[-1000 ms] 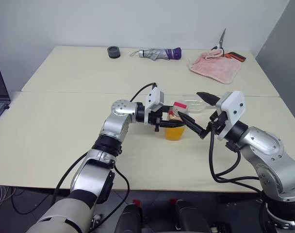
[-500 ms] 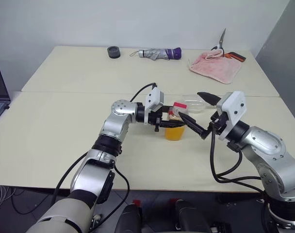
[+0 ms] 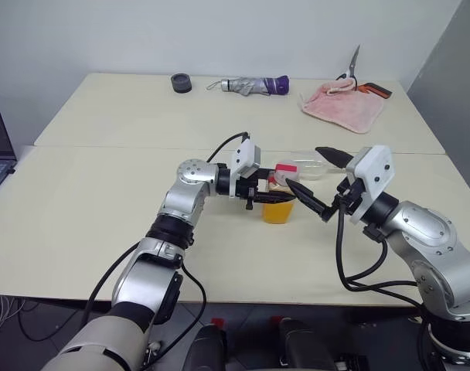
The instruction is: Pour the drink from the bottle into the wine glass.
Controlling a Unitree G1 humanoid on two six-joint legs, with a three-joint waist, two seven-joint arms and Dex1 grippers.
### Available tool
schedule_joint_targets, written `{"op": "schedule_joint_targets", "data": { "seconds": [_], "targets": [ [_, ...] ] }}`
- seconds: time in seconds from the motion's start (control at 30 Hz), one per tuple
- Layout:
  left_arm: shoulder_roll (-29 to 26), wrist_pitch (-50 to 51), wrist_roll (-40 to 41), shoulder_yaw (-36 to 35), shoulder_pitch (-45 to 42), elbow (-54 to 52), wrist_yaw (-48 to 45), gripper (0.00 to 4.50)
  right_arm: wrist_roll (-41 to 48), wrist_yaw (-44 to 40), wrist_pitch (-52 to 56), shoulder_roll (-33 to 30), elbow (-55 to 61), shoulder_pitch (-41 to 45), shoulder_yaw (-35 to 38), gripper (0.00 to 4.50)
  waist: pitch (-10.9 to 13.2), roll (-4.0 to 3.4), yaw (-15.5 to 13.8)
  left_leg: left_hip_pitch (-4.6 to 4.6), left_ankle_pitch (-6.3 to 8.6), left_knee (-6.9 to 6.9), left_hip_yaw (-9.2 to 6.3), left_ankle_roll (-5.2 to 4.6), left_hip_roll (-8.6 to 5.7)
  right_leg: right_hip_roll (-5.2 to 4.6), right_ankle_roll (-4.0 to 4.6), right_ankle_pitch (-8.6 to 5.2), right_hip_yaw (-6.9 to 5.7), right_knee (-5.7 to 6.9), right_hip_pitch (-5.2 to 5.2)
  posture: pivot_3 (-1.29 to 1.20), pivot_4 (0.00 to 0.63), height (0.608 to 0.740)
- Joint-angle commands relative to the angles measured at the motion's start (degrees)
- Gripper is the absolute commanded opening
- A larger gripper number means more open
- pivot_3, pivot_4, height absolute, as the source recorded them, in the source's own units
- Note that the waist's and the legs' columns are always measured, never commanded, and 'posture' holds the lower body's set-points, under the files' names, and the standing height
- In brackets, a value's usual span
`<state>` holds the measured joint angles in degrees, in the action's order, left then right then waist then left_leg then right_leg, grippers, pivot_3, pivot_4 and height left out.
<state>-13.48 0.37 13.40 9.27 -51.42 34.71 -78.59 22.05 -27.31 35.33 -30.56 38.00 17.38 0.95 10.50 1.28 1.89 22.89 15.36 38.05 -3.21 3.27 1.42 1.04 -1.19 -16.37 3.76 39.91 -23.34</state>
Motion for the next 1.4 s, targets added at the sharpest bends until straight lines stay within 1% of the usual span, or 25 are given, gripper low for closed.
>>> {"op": "schedule_joint_targets", "data": {
  "seconds": [0.03,0.5,0.73,1.0,1.4],
  "targets": [
    [0.07,-1.83,0.94,-0.76,-1.76,-1.36,-0.93,1.89,-0.07,0.44,-0.80,-0.41,0.50,0.04,2.16,4.50,0.00,0.00,0.00,0.00,0.00,0.00,0.00,0.00,0.00,0.00,0.00,0.00,0.00,0.00,0.00,0.00,0.150,0.740],
    [0.05,-2.16,0.96,-0.80,-1.87,-1.01,-0.88,1.89,1.46,-0.53,-0.20,-0.70,1.22,-0.04,2.61,4.50,0.00,0.00,0.00,0.00,0.00,0.00,0.00,0.00,0.00,0.00,0.00,0.00,0.00,0.00,0.00,0.00,0.150,0.740],
    [0.11,-2.45,0.71,-0.85,-2.26,-0.41,-1.09,1.89,7.12,-2.76,2.64,-3.11,3.23,-0.85,5.62,4.50,0.00,0.00,-0.02,0.00,0.00,0.01,0.00,0.00,-0.01,0.00,0.00,0.00,0.00,0.00,0.00,0.00,0.150,0.740],
    [0.10,-2.39,0.79,-0.94,-2.23,-0.44,-0.94,1.89,10.45,-4.18,4.11,-5.72,3.37,-0.73,6.79,4.50,0.00,0.00,-0.01,0.00,0.00,0.00,0.00,0.00,0.00,0.00,0.00,0.00,0.00,0.01,0.00,0.00,0.150,0.740],
    [0.01,-2.51,0.82,-1.08,-2.61,-0.03,-0.98,1.89,16.38,-2.57,6.33,-5.01,4.65,-0.59,7.16,4.50,0.00,0.00,-0.02,0.00,0.00,0.01,0.00,0.00,0.00,0.00,0.00,0.00,0.00,0.01,0.00,0.00,0.150,0.740]
  ]
}}
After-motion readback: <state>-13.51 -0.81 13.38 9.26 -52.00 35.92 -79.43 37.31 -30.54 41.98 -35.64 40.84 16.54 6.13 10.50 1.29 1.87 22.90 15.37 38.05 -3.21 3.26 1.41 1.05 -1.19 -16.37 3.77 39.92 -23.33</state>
